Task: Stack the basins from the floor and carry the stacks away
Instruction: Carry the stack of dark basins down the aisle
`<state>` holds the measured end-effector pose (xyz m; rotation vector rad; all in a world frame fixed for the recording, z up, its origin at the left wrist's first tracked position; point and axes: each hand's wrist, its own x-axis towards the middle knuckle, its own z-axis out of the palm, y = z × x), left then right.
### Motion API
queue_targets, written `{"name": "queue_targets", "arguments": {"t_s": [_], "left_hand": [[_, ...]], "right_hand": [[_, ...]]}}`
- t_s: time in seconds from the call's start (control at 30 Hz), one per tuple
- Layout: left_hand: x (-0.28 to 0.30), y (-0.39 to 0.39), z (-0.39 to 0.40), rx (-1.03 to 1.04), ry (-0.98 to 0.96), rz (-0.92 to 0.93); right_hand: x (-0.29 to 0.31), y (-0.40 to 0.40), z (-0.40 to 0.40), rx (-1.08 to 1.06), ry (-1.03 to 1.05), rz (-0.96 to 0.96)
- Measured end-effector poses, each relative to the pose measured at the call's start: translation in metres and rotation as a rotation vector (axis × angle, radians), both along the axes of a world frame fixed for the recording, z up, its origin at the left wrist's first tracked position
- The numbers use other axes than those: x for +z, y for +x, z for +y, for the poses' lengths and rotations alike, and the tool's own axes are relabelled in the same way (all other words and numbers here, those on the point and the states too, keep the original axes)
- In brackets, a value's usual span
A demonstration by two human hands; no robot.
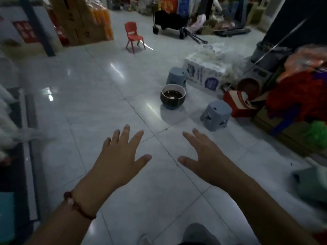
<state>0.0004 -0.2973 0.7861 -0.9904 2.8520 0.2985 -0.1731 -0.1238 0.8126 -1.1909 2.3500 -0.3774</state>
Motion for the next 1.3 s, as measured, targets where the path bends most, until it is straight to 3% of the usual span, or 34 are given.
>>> {"name": "queue_targets", "arguments": {"t_s": [0.13,0.5,0.73,1.03,1.3], "left_hand": [[-0.004,-0.047,-0.035,-0.092,0.015,-0.018],[-0.026,-0.191,-0.138,-0.185,-0.005,-0.105],[-0.032,-0.308,-0.228,-0.128,-0.007,-0.108],[-0.047,-0.37,-0.353,0.039,0.103,-0.089],[-0.075,-0.497,-0.514,-0.111,0.095,-0.114]], "right_hand": [[-0.01,-0.031,-0.022,-0.114,-0.04,-0.142],[-0.05,-0.16,-0.102,-0.243,-0.069,-0.257],[-0.06,-0.286,-0.195,-0.146,-0.008,-0.202],[-0.058,-0.394,-0.347,-0.011,0.046,-0.132],[-0.078,-0.479,-0.485,-0.135,0.134,-0.122]]}}
